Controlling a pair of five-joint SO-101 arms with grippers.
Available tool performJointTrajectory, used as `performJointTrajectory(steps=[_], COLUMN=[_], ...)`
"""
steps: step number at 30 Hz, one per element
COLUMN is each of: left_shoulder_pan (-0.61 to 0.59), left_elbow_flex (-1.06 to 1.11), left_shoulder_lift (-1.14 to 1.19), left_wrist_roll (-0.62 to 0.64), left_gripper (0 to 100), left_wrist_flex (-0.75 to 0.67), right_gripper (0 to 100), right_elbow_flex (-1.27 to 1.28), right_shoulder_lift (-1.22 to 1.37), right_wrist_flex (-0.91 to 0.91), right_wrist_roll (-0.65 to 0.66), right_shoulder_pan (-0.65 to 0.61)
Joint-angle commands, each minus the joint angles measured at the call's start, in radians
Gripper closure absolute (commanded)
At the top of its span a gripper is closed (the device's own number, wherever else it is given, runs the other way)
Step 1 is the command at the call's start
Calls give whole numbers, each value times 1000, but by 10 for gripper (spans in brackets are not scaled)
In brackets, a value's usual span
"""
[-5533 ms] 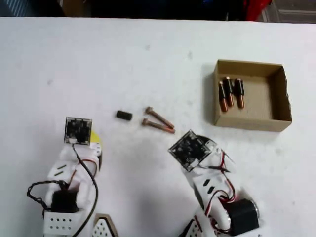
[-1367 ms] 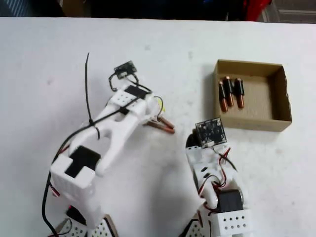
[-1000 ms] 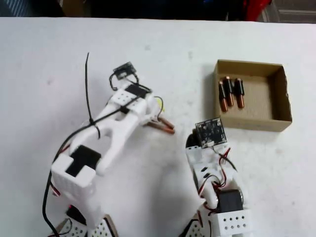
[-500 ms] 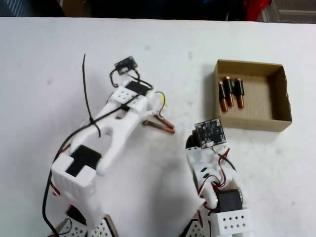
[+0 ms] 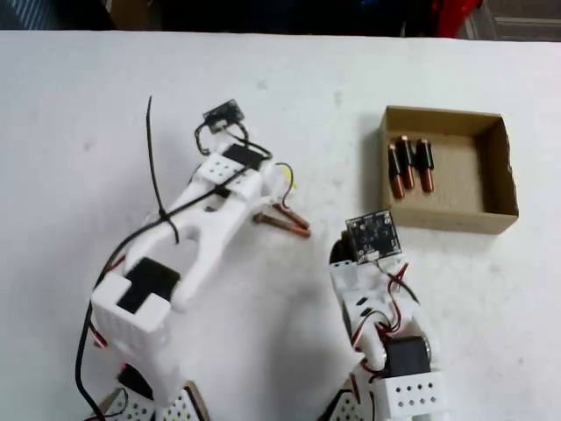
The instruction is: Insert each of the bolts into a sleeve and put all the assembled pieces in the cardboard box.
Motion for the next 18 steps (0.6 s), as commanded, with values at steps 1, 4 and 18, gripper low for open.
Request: performJointTrajectory(steps=[1, 4, 18], left_shoulder_pan=[12, 12, 56], left_elbow_flex=[-41, -41, -43], left_shoulder_lift=[-4, -4, -4], left_wrist_roll=[9, 58, 58], left_gripper=[762, 762, 762], left_wrist_flex=[-32, -32, -31], right_gripper=[982, 982, 982], right_elbow_flex=[-8, -8, -8], right_shoulder_lift=[-12, -12, -12], right_wrist_flex=[-22, -22, -22], right_wrist_roll=[-2, -2, -2], right_shoulder_pan=[2, 2, 2])
